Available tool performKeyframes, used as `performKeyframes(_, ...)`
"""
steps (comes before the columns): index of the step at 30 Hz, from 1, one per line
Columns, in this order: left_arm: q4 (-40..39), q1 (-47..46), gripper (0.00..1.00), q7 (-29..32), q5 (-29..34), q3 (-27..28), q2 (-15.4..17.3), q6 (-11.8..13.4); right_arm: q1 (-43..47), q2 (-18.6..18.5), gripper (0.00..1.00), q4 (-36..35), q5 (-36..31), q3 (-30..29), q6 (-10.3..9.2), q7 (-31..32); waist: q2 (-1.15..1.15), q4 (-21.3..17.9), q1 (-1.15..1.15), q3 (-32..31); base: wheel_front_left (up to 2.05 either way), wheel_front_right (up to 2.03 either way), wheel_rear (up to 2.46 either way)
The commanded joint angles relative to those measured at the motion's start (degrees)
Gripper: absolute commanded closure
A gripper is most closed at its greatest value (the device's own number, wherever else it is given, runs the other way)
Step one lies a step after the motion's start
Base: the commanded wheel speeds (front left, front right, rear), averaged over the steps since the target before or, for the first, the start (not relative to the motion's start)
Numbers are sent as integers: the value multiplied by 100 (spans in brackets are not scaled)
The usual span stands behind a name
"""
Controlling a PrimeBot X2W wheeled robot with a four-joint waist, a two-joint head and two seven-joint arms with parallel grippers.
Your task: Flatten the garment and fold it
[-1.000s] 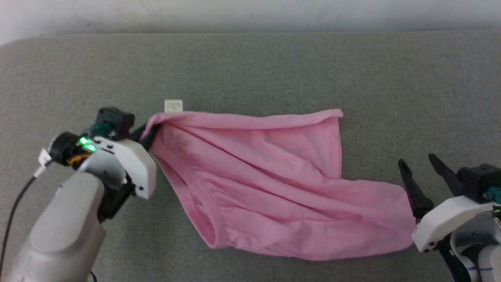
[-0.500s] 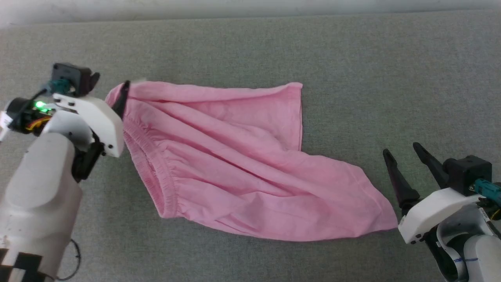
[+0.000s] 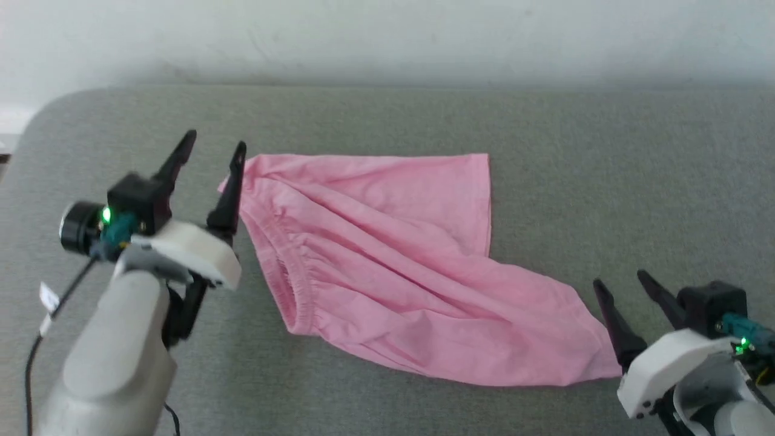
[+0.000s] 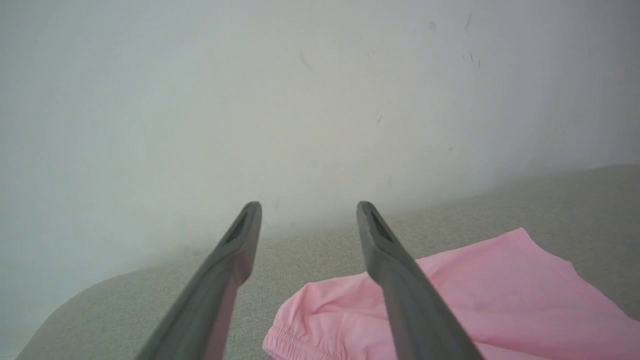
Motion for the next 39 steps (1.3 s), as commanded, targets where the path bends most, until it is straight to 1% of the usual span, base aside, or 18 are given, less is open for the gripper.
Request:
performKeyframes(1,-195,259,0,-36,-20,75,-24,86,90,-2,0,-3,33,-1,-5,34,-1,414,1,-463,0,0,0)
performKeyframes(6,-1564,1465,0,-49,174,450,-160,432,422,25,0,-72,75,40,-5,234,-1,608,1,-699,0,0,0)
performKeyframes(9,-2200,2196,0,-49,296,680,-354,630,629,33,0,-115,118,132,-5,478,-1,671,1,-771,0,0,0)
performKeyframes(11,-2534,2613,0,-50,410,793,-499,704,778,15,0,-143,120,156,-5,719,-1,719,1,-803,0,0,0)
performKeyframes(14,-2838,3110,0,-50,483,952,-776,767,1050,66,0,-140,142,23,-5,1367,-1,813,1,-826,0,0,0)
performKeyframes(17,-3003,3403,0,-50,621,1008,-969,717,1231,209,0,-160,70,-269,-5,1976,-1,935,1,-813,0,0,0)
performKeyframes(19,-3029,3472,0,-51,688,999,-1078,632,1244,298,0,-188,-43,-462,-5,2193,-1,1014,1,-773,0,0,0)
performKeyframes(21,-2991,3464,0,-51,772,964,-1124,519,1192,406,0,-189,-169,-652,-5,2288,-1,1080,1,-737,0,0,0)
performKeyframes(25,-2942,3386,0,-51,883,973,-1230,372,1129,562,0,-88,-533,-971,-5,2496,-1,1167,1,-662,0,0,0)
performKeyframes(30,-2873,3353,0,-51,954,1037,-1321,229,1124,716,0,33,-770,-1166,-5,2647,-1,1173,1,-587,0,0,0)
performKeyframes(31,-2843,3359,0,-51,966,1031,-1335,193,1115,737,15,62,-784,-1197,-5,2655,-1,1158,1,-579,0,0,0)
performKeyframes(32,-2816,3361,0,-51,981,1016,-1348,150,1104,753,69,91,-793,-1215,-5,2657,-1,1137,1,-577,0,0,0)
performKeyframes(33,-2791,3364,0,-51,990,998,-1363,104,1102,763,100,117,-802,-1218,-5,2659,-1,1110,1,-580,0,0,0)
performKeyframes(37,-2589,3419,0,-50,983,830,-1381,-119,1100,784,100,101,-796,-1330,-5,2697,-1,974,1,-605,0,0,0)
performKeyframes(39,-2440,3425,0,61,935,622,-1344,-276,1101,787,100,38,-733,-1350,-5,2732,-1,898,1,-614,0,0,0)
